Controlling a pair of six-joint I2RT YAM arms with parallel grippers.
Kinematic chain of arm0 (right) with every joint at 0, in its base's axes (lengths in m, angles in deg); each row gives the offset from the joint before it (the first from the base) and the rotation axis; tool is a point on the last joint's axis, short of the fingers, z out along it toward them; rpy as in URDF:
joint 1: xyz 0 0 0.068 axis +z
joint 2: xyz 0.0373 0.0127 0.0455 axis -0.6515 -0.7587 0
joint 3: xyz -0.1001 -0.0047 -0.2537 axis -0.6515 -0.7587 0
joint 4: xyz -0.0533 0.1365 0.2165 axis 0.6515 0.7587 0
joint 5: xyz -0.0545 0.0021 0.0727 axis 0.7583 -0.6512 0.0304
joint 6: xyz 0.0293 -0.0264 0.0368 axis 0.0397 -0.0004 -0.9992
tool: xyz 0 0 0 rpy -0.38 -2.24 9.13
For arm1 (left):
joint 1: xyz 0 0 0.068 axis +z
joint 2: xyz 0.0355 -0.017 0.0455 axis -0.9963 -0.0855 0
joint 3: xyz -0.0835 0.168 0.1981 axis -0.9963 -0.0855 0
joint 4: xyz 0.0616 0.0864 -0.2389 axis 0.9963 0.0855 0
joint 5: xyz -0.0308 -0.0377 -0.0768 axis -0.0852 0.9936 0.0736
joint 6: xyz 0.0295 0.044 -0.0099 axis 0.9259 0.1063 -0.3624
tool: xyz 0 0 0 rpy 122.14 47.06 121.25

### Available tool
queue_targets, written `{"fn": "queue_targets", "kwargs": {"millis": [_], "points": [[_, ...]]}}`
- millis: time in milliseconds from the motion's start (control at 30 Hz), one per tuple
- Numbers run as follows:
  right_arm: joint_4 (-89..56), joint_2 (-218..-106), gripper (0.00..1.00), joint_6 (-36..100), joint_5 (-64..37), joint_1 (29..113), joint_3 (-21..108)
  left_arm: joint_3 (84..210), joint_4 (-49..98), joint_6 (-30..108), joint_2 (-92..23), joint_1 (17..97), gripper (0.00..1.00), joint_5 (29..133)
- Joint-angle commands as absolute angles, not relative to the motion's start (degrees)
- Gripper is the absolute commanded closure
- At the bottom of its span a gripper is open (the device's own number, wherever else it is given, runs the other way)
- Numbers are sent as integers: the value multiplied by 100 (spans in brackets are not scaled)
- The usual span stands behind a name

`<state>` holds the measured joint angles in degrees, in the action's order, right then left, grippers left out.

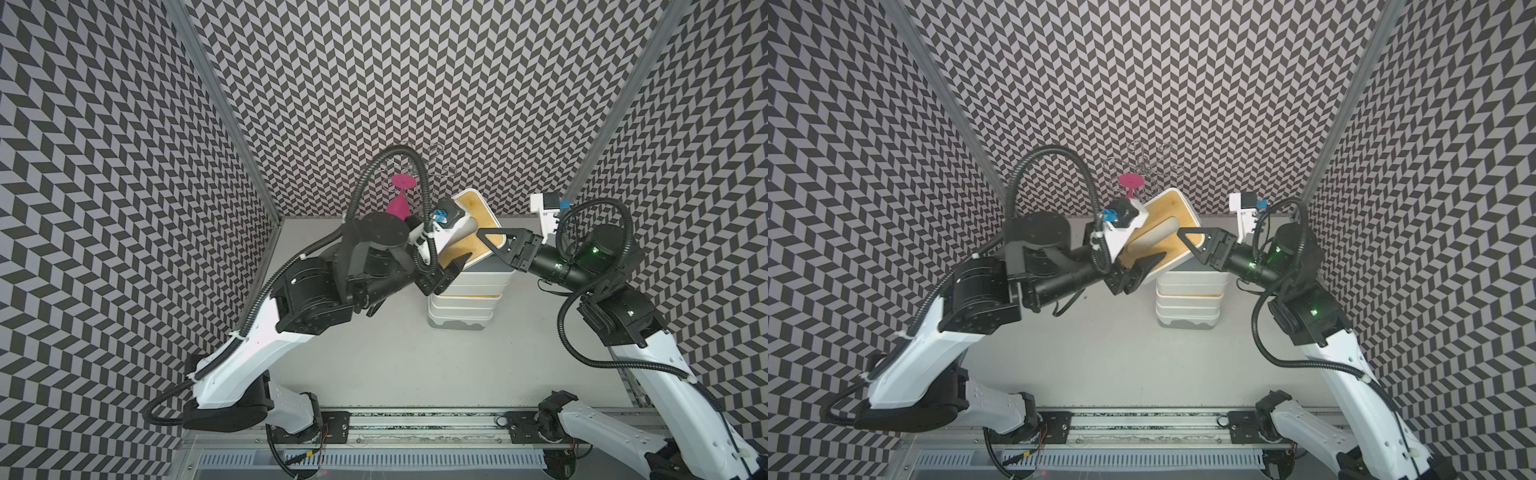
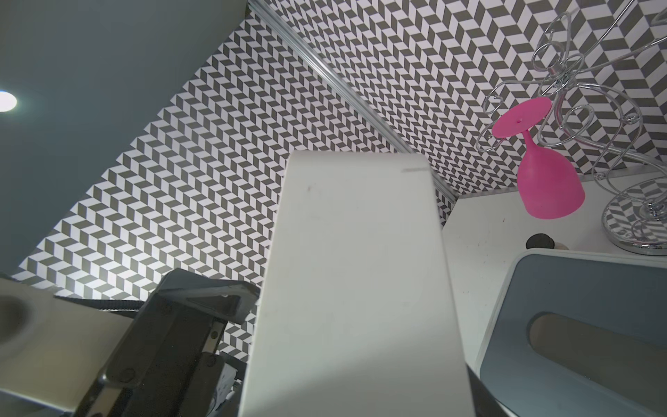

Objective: Stack the tissue boxes
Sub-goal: Place the tissue box at the tissue box.

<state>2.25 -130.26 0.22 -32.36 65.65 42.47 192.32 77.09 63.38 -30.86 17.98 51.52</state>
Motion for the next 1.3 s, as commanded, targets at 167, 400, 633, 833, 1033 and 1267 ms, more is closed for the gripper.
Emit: {"fn": "queue_targets", "kwargs": {"millis": [167, 400, 633, 833, 1033, 1267], "points": [[-740, -12552, 50, -780, -2063, 6562, 3972, 18368, 6166, 5069, -2218, 1882, 16, 4388], [-998, -12308, 48, -1268, -1548, 6552, 3493, 17529, 5601, 4076, -1971, 2728, 15, 5031], [-928, -12103, 47, -1524, -1098, 6487, 3136, 16884, 5283, 3211, -2028, 3708, 14, 6323], [-1016, -12044, 47, -1632, -970, 6430, 2947, 16458, 4985, 2871, -2154, 3933, 12, 6778], [-1176, -12057, 47, -1693, -999, 6386, 2747, 16352, 4884, 2761, -2417, 3937, 10, 6926], [-1125, -12000, 47, -1647, -860, 6351, 2655, 16467, 5011, 2720, -2861, 3924, 9, 7044]]}}
